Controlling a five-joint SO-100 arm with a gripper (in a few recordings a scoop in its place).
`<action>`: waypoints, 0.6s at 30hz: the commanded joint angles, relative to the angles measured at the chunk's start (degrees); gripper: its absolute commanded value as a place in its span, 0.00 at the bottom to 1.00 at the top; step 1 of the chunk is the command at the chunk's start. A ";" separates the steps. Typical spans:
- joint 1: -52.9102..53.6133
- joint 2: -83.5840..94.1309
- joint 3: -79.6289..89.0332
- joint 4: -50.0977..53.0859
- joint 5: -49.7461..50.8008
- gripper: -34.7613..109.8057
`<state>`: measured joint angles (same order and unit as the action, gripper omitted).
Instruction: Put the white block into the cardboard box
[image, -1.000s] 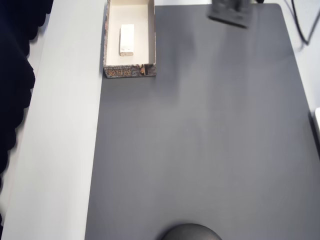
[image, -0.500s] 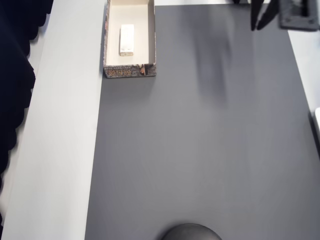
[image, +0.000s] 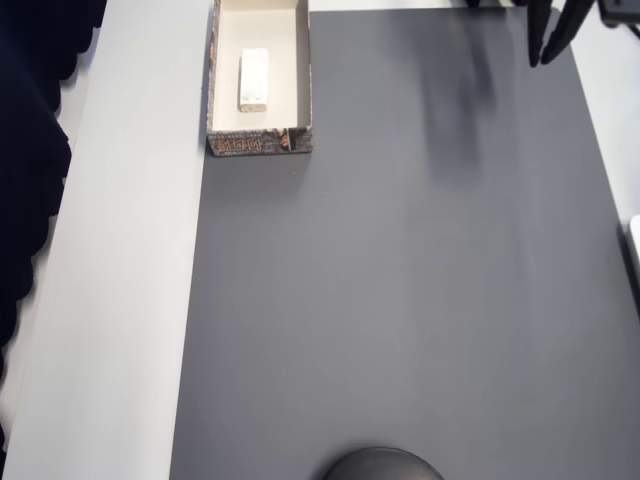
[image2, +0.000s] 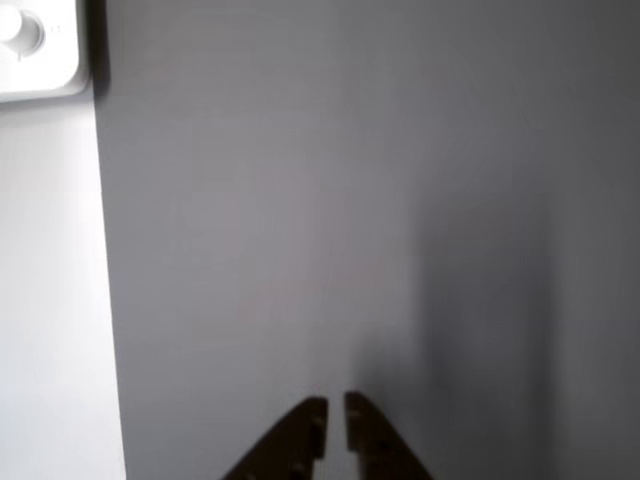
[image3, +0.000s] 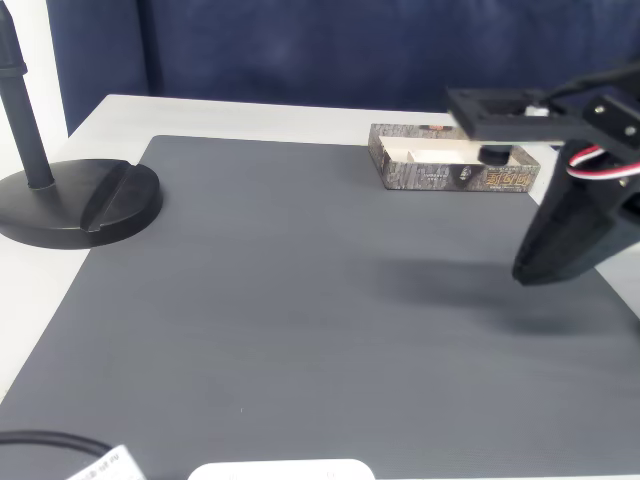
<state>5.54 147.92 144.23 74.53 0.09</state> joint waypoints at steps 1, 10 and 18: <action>-0.79 4.22 5.19 -7.03 1.67 0.23; -0.97 16.08 15.73 -12.04 2.72 0.23; -1.76 22.50 21.27 -13.54 2.55 0.23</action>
<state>5.01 167.87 164.62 63.02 2.20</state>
